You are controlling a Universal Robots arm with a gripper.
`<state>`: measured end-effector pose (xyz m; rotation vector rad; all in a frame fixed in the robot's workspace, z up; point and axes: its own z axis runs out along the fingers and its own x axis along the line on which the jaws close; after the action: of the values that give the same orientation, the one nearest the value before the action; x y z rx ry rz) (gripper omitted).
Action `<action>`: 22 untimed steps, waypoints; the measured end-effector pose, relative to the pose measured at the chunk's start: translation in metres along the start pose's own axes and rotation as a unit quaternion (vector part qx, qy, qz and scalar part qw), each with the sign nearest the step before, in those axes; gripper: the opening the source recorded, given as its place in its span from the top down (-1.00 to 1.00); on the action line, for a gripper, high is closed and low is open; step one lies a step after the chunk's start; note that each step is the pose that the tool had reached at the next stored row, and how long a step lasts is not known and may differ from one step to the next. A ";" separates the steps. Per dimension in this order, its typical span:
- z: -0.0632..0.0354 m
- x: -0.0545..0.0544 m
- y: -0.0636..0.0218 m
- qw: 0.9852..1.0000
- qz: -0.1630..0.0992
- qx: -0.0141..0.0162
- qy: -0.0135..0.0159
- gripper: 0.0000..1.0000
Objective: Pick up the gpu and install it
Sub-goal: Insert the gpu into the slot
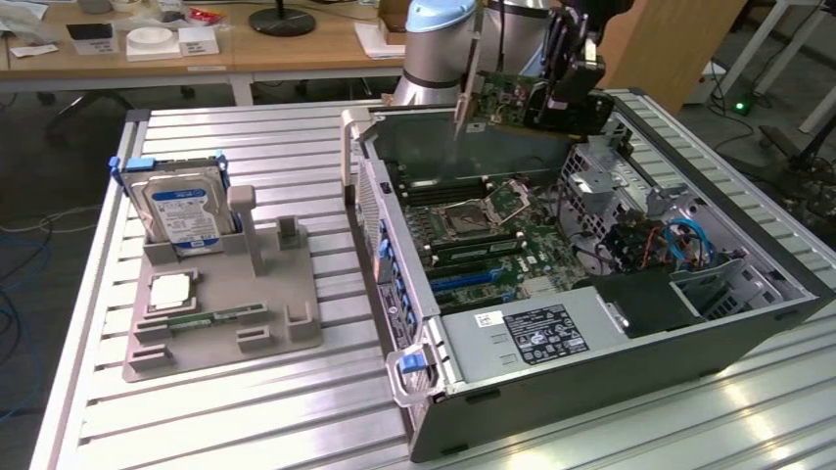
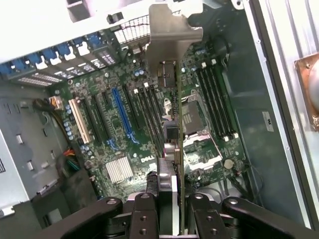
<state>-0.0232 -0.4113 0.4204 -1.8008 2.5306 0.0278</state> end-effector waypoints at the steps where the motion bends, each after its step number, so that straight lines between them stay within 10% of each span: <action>1: 0.0011 0.000 0.0000 1.000 -0.004 0.000 0.000 0.43; 10: 0.0098 0.001 -0.0001 0.998 -0.064 -0.001 -0.001 0.43; 18: 0.0141 0.001 -0.0001 0.997 -0.081 0.011 -0.005 0.43; 22: 0.0162 0.001 0.0000 0.996 -0.083 0.010 -0.012 0.43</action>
<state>-0.0233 -0.4121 0.4041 -1.9826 2.3488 0.0178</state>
